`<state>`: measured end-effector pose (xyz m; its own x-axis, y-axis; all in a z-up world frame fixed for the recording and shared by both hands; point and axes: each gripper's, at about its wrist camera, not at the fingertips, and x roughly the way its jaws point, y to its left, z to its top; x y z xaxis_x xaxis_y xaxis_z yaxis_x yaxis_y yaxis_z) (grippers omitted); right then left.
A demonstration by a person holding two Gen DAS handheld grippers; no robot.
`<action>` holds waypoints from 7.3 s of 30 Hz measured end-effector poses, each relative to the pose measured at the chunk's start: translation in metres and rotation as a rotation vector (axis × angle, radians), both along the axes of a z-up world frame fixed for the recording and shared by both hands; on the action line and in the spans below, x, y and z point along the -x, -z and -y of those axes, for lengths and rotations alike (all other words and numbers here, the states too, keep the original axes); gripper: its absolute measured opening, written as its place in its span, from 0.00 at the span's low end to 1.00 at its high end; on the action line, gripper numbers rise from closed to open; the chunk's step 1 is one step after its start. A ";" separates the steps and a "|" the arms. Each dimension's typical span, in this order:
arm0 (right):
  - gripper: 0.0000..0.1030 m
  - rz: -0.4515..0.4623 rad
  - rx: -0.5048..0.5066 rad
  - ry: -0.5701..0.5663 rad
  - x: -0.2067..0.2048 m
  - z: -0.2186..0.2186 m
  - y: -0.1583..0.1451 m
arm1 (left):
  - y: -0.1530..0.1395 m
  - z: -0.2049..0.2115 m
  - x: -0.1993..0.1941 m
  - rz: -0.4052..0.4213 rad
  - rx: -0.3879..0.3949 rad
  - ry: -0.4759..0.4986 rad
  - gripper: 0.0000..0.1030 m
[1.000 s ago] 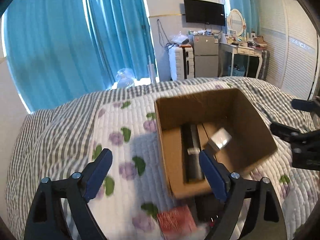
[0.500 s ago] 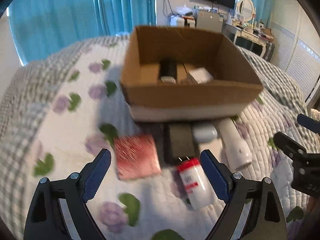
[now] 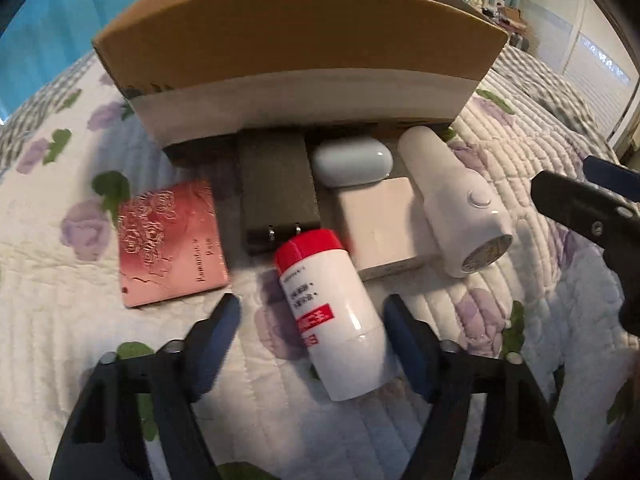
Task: Organize rigid objects
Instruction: 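Grasp the red-capped pill bottle with the left tool while the right tool grasps the hair dryer, then lower the pill bottle into the box with the left tool and release, then lower the white hair dryer into the box and open the right tool, then grasp the black power bank with the left tool while the right tool grasps the white charger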
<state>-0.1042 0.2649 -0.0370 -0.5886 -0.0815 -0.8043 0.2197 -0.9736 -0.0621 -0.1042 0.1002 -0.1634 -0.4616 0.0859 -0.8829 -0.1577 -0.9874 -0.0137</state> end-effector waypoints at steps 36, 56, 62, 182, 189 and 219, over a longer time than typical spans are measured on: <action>0.47 0.062 0.030 -0.104 -0.005 0.044 0.015 | -0.046 0.049 -0.023 -0.073 -0.090 -0.051 0.36; 0.47 -0.156 0.029 -0.188 -0.048 0.061 -0.090 | -0.131 0.049 -0.034 -0.193 -0.098 0.015 0.36; 0.47 -0.221 0.047 -0.199 -0.034 0.061 -0.131 | -0.175 0.049 -0.002 -0.258 -0.091 0.031 0.36; 0.50 0.095 0.006 -0.075 0.012 0.075 0.053 | -0.046 0.081 -0.002 -0.169 0.055 -0.127 0.91; 0.50 0.045 0.072 -0.015 -0.001 0.044 0.031 | -0.052 0.061 -0.004 -0.164 0.079 -0.071 0.91; 0.50 -0.026 0.091 0.057 0.017 0.021 0.010 | -0.021 0.015 0.048 -0.056 -0.006 -0.051 0.40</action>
<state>-0.1214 0.2434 -0.0467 -0.6149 -0.1192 -0.7796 0.1634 -0.9863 0.0219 -0.1521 0.0853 -0.1424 -0.5145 0.0664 -0.8549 -0.1077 -0.9941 -0.0124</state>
